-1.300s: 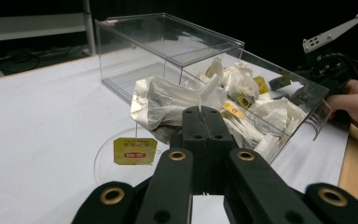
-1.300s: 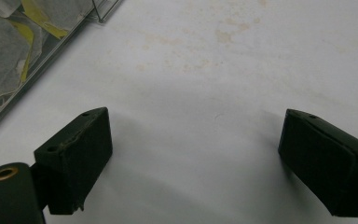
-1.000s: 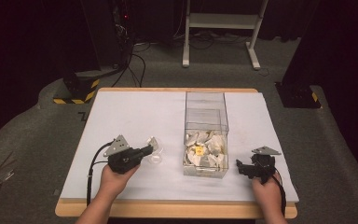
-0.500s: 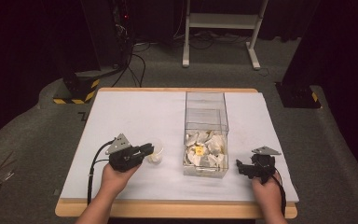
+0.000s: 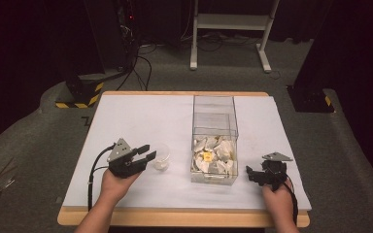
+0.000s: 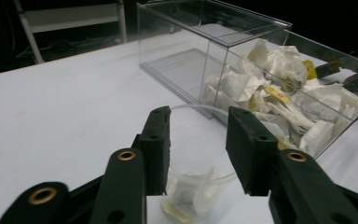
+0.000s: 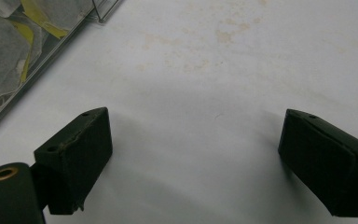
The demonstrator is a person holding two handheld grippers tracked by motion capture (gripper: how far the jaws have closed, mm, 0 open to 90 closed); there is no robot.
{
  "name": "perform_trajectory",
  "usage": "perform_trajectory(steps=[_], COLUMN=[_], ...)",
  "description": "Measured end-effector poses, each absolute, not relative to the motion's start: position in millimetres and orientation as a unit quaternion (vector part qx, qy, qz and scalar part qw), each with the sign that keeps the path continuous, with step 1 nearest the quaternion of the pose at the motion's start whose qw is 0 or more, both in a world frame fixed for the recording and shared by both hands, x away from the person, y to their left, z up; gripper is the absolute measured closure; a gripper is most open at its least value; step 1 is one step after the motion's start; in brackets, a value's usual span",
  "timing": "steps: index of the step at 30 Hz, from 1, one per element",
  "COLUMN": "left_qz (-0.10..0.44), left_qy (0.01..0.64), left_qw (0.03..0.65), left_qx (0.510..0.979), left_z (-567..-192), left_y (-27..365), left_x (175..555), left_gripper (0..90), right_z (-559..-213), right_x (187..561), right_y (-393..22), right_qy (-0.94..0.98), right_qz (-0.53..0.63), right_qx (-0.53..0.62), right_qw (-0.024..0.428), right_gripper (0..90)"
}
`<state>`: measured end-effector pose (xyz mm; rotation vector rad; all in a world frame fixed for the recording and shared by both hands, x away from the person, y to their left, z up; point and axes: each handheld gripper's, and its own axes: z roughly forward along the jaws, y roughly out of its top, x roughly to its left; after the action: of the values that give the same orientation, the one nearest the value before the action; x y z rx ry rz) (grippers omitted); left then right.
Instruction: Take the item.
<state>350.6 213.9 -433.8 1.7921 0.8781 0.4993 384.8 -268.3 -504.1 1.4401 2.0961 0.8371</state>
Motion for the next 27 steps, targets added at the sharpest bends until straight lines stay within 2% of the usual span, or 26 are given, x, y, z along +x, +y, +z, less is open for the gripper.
perform_trajectory(steps=[6,18,27], left_qz=[0.221,0.230,0.230], left_qy=[0.379,0.420,0.458], left_qw=[0.506,0.478,0.413], left_qx=[0.743,0.736,0.753], left_z=[-438.0,-450.8,-480.4], left_y=[223.9,259.3,292.9], left_x=[350.7,352.6,356.5], left_gripper=[49.5,46.4,39.8], right_z=[-504.1,-504.1,-504.1], right_x=[384.8,384.8,384.8], right_y=[-268.3,-268.3,-268.3], right_qy=[0.762,0.762,0.762], right_qz=[0.304,0.304,0.304], right_qx=[0.524,0.523,0.523], right_qw=[0.230,0.230,0.231], right_gripper=[9.4,9.5,9.5])
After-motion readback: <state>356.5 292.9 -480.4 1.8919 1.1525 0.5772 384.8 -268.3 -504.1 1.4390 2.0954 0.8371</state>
